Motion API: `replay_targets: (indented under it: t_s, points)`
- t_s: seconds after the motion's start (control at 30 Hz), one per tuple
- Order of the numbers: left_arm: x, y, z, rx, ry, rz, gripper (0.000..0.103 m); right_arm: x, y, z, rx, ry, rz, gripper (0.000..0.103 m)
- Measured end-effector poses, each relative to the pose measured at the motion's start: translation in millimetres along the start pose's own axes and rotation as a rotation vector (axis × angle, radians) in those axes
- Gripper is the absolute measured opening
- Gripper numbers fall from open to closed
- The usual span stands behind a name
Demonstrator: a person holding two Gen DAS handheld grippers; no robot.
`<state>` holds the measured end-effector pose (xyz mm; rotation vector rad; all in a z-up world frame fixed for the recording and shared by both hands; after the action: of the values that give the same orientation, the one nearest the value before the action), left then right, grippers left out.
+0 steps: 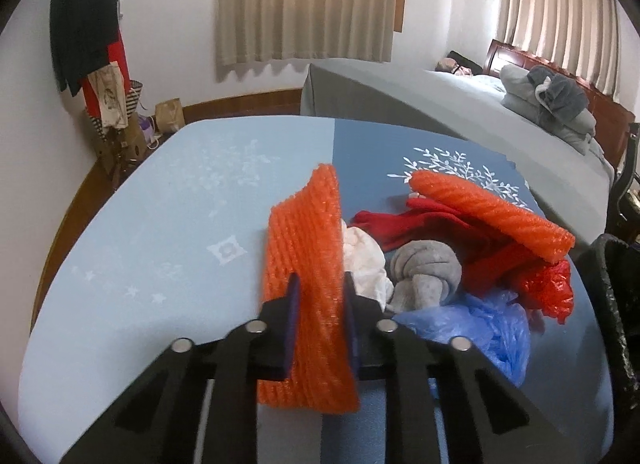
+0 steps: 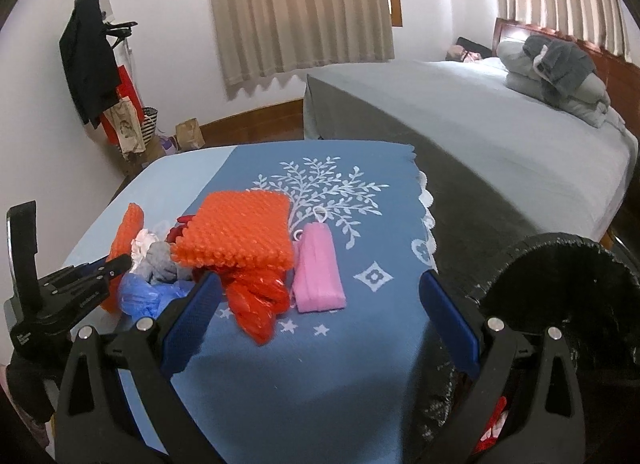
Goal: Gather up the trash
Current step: 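Grasp an orange foam net sleeve with the left tool, then grasp the orange foam net pad with the right tool and lift it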
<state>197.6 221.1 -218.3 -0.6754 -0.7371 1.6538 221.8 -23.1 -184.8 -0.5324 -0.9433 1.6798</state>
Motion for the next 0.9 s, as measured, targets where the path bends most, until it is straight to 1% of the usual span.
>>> replay_targets:
  t_s: [0.03, 0.1, 0.3, 0.43, 0.7, 0.9]
  points:
    - [0, -1, 1, -0.002, 0.000, 0.002, 0.013, 2, -1, -1, -0.002, -0.004, 0.003, 0.096]
    - [1, -4, 5, -0.012, -0.002, 0.004, 0.012, 6, -3, -2, -0.004, -0.013, 0.007, 0.096]
    - [3, -19, 19, -0.050, 0.007, 0.013, 0.012, 19, -13, -7, -0.017, -0.041, 0.016, 0.096]
    - [1, -27, 23, -0.059, 0.008, 0.009, 0.012, 32, -17, -13, -0.012, -0.069, 0.022, 0.096]
    - [4, -30, 23, -0.059, -0.004, 0.004, 0.012, 63, -18, -29, 0.014, -0.118, 0.060, 0.096]
    - [9, -29, 26, -0.062, -0.010, 0.009, 0.012, 79, -17, -44, 0.034, -0.134, 0.088, 0.096]
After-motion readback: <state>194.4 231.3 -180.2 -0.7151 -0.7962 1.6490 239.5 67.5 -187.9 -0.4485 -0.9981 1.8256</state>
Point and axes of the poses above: each gripper's, at about its wrist camera, not at the fingertips, and z roughly against the way its jaws point, x to its left, y to its underside, the point moved 7 cm from there along -z, roughly the way its jaws point, and after that the axes turned 3 degrees about -x, right-handed, at the moved point
